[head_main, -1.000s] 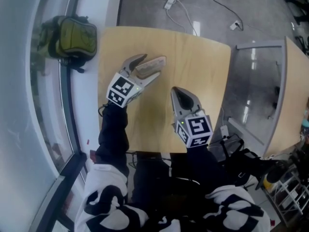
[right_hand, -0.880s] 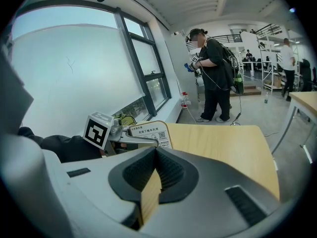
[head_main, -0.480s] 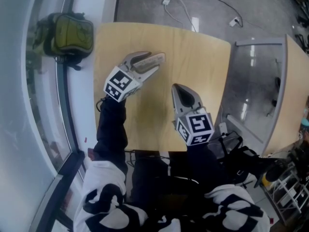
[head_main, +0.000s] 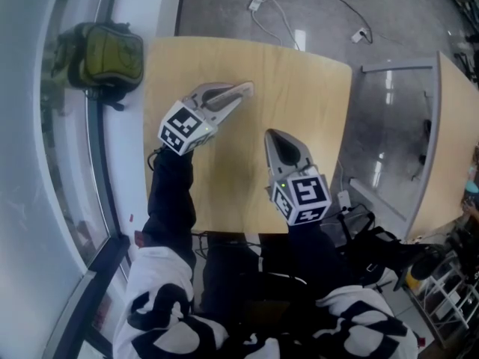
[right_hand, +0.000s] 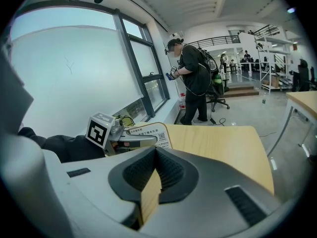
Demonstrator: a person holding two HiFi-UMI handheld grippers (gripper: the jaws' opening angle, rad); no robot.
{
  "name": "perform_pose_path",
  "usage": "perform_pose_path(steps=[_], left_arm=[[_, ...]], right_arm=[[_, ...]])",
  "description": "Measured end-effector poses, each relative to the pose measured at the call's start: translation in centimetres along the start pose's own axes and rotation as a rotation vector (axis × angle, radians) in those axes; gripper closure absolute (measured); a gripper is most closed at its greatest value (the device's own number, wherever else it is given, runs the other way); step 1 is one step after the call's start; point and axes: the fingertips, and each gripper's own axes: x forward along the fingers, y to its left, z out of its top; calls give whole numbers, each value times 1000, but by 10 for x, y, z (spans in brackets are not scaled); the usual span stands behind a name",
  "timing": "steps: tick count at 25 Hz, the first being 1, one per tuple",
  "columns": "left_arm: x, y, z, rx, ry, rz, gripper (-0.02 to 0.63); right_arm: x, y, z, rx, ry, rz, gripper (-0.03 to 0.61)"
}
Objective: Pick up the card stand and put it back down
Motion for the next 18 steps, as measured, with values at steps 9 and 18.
perform_pose_path(steps=[9,18], left_arm=[[2,-11,5,14,7,-12,594],[2,-34,12,34,29,-53,595]], right_arm=[[-13,3,-1,4,-12,-3,560],[-34,8,9,-4,-57,-3,558]])
